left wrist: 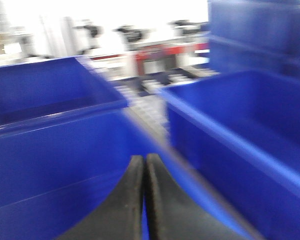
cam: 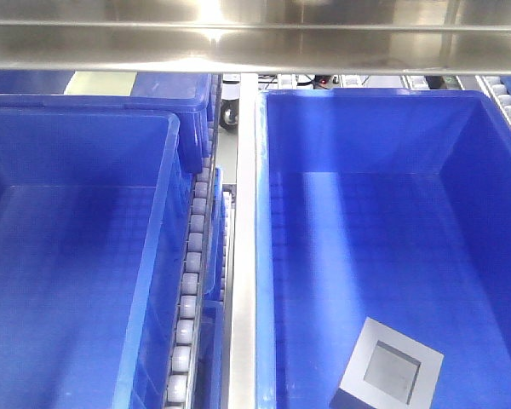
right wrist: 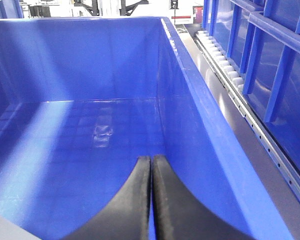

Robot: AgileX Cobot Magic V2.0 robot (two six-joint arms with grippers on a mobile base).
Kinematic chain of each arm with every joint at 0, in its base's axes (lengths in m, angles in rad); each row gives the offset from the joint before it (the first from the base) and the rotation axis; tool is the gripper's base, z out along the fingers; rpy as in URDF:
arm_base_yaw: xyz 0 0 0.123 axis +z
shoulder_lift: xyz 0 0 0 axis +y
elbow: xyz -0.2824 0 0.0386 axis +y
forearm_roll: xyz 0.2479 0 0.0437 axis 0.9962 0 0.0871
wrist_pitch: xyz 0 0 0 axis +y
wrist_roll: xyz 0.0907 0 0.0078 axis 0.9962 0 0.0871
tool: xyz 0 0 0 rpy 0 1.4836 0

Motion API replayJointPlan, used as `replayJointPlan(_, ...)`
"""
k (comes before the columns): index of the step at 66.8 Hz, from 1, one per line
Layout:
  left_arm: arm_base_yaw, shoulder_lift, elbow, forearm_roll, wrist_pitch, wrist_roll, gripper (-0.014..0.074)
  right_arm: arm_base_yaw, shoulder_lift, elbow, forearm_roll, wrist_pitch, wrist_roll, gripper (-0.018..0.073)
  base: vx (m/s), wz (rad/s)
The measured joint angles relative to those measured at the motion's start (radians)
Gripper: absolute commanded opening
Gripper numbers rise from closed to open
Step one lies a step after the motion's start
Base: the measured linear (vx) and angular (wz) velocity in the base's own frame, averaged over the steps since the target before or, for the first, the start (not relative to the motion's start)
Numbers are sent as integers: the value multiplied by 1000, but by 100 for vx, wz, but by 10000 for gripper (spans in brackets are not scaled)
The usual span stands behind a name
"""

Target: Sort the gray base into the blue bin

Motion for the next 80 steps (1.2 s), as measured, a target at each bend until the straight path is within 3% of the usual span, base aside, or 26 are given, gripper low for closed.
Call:
replayJointPlan(13, 246, 0, 0, 62, -1, 0, -6, 0, 0, 0, 0, 0, 0, -5, 0, 0)
replayJointPlan(26, 355, -53, 37, 79, -24, 0, -6, 0, 0, 0, 0, 0, 0, -5, 0, 0)
replayJointPlan(51, 374, -115, 310, 79, -148, 0, -6, 0, 0, 0, 0, 0, 0, -5, 0, 0)
replayJointPlan(63, 374, -115, 443, 79, -267, 1, -6, 0, 0, 0, 0, 0, 0, -5, 0, 0)
replayJointPlan(80, 374, -115, 479, 79, -308, 1, -6, 0, 0, 0, 0, 0, 0, -5, 0, 0)
